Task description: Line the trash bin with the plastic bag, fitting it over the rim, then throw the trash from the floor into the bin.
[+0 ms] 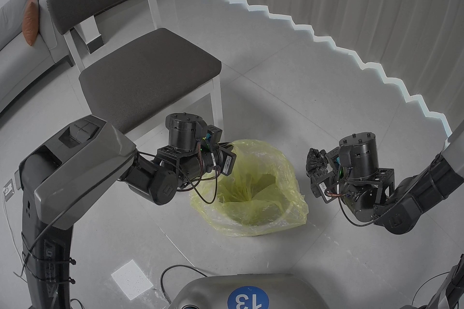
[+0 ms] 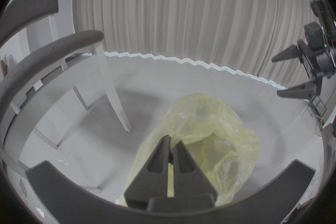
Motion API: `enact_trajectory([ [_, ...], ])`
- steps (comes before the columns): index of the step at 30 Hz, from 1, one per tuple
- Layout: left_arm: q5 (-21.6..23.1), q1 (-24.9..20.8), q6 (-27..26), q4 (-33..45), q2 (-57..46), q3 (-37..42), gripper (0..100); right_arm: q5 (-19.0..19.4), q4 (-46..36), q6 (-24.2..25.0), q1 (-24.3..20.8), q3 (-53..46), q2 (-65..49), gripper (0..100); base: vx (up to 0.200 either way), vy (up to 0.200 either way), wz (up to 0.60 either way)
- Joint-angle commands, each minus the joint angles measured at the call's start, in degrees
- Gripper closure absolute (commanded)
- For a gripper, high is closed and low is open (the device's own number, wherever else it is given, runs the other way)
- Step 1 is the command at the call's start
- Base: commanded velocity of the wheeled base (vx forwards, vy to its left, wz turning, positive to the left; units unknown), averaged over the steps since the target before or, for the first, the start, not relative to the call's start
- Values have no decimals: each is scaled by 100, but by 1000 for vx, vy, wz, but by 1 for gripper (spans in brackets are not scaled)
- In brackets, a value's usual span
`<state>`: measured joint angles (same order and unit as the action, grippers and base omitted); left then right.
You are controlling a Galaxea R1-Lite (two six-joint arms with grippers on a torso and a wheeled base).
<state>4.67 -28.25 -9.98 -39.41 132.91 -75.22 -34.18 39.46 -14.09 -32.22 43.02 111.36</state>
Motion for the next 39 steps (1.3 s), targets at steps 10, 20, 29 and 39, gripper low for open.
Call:
enact_trajectory([
  [10,8,91,5,48,209,-468,100,-1,9,-15,-12,-48,-9,0,0,0,0],
  [20,377,91,67,-58,-117,-178,100,-1,9,-6,-12,-39,-9,0,0,0,0],
  [29,113,82,76,-251,59,-169,100,-1,9,-6,-12,-48,-9,0,22,89,0],
  [39,96,47,102,-330,86,-160,100,-1,9,-6,-12,-31,0,0,160,160,0],
])
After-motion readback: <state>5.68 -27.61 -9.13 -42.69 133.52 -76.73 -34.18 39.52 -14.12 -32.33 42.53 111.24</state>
